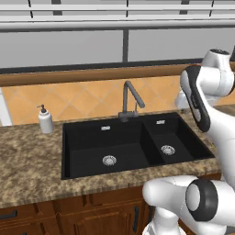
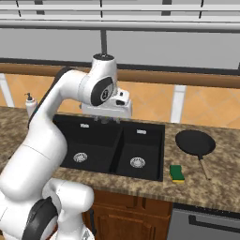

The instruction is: Pick the pan and sponge and place them into the sink. Then turn on the water.

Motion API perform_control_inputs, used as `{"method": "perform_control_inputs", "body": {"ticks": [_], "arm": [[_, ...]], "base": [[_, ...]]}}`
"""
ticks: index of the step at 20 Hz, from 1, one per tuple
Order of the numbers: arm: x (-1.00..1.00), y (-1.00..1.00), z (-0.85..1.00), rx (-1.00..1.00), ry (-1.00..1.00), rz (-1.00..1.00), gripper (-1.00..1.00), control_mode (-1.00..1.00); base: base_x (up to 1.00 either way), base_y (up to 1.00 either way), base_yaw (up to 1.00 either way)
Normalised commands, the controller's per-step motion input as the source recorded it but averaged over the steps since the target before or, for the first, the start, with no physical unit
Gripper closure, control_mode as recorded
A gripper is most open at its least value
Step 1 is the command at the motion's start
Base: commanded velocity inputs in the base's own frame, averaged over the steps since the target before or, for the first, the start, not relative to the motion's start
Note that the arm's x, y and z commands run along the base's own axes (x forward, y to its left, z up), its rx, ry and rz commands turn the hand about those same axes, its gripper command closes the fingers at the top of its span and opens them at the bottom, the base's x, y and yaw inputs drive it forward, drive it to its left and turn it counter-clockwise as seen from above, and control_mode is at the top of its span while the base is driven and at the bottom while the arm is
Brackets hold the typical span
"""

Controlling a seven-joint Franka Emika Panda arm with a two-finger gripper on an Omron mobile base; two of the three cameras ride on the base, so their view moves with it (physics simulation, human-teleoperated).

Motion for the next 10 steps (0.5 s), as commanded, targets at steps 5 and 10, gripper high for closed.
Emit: {"method": "perform_control_inputs", "body": {"ticks": [5,10], "arm": [[-0.11,-1.00,-0.50,0.01,0.02,0.00,-1.00,-1.00],[0.00,-0.98,-0.64,0.01,0.00,0.00,-1.00,-1.00]], "base": [[0.00,0.00,0.00],[0.00,0.00,0.00]]}}
